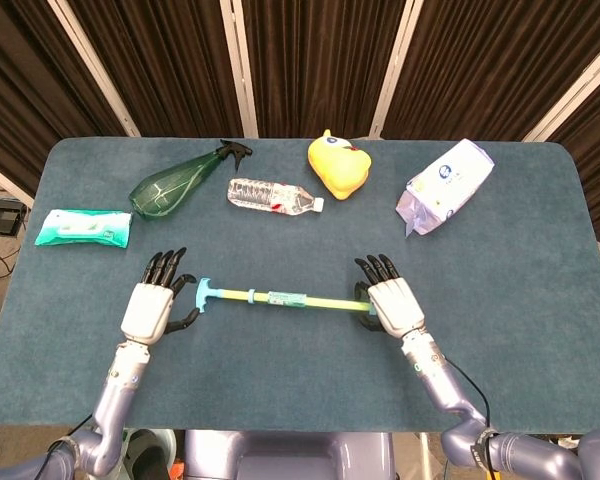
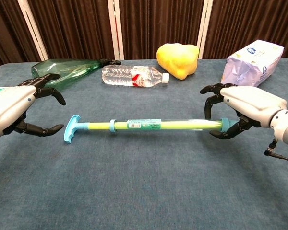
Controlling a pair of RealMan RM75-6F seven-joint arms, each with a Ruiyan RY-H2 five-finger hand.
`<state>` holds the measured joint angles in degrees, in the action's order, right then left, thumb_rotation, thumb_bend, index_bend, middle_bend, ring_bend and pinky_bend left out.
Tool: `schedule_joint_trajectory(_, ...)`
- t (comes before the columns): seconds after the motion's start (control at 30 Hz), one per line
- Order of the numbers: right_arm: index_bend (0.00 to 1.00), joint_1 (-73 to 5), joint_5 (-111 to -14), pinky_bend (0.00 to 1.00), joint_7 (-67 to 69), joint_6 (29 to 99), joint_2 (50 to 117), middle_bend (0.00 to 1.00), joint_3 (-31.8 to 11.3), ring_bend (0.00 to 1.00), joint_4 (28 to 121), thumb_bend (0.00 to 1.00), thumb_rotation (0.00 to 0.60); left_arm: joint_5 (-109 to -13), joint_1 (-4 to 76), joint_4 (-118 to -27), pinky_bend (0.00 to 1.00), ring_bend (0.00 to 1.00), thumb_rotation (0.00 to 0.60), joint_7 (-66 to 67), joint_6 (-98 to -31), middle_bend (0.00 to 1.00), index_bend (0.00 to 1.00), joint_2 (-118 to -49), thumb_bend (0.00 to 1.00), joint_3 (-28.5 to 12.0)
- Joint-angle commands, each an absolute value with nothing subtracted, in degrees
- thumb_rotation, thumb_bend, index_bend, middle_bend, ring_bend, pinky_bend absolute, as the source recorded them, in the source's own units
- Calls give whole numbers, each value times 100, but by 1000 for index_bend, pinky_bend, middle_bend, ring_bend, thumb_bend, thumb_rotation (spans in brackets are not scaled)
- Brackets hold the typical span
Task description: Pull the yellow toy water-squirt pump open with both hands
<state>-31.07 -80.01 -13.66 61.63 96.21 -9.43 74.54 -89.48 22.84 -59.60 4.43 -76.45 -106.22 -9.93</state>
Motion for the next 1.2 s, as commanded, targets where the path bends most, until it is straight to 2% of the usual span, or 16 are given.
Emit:
schedule_joint_trajectory(0.03,716,-3107,-7986,0,-1367,6167,9600,116,-942,0,7472,395,600,-8812,2413,-5798,53,0,600,475,-7498,0,352,-10761,247,-1103)
schedule_joint_trajectory(0.47,716,-3091,-7958,0,-1247,6198,9429,116,-920,0,7556,397,600,-8389,2944,-4858,53,0,600,476,-6727,0,367,-11443,246,-1270)
schedule_joint_trajectory(0.73,716,-3060,-7959,0,-1193,6228,9314,115,-891,0,7624,396,600,-8461,3181,-4614,53,0,600,343,-6739,0,367,-11714,224,-1282)
schedule_joint_trajectory(0.97,716,-3046,-7938,0,-1155,6272,9205,115,-906,0,7698,398,600,-8673,3254,-4555,53,0,600,-57,-7149,0,364,-11822,222,-1219)
schedule_joint_trajectory(1.2,715,-3029,-7950,0,-1178,6325,9138,116,-882,0,7767,398,600,-8560,3335,-4318,53,0,600,-17,-6973,0,375,-11946,265,-1206)
